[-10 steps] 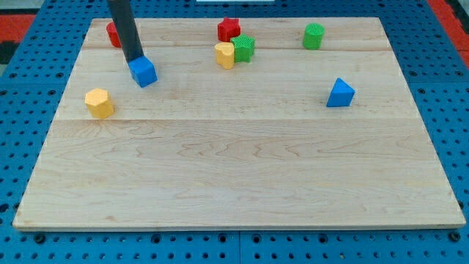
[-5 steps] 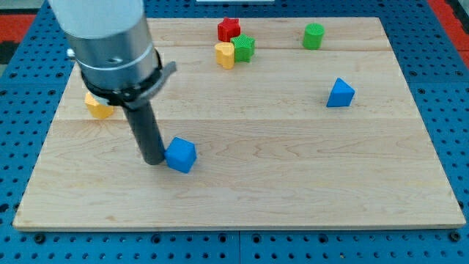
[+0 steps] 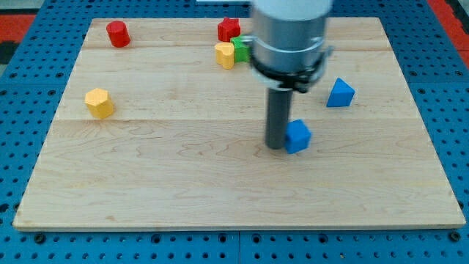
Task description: Slide the blue cube towards the bottom right corner
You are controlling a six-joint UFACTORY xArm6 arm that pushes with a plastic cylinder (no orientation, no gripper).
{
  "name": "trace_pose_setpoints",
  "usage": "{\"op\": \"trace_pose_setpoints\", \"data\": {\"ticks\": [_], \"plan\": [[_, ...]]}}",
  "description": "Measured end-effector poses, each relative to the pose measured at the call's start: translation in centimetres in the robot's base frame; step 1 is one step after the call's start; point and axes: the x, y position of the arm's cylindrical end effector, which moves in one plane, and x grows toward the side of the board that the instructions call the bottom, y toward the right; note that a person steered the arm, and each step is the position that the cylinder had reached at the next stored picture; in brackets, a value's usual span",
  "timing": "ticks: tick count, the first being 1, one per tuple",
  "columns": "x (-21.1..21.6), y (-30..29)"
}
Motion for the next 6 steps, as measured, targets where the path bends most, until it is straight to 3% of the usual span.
{"op": "trace_pose_setpoints", "data": {"ticks": [1,4,6], "plan": [[-1.5,3.5],[-4.4,4.0],[-3.0,11.3]]}}
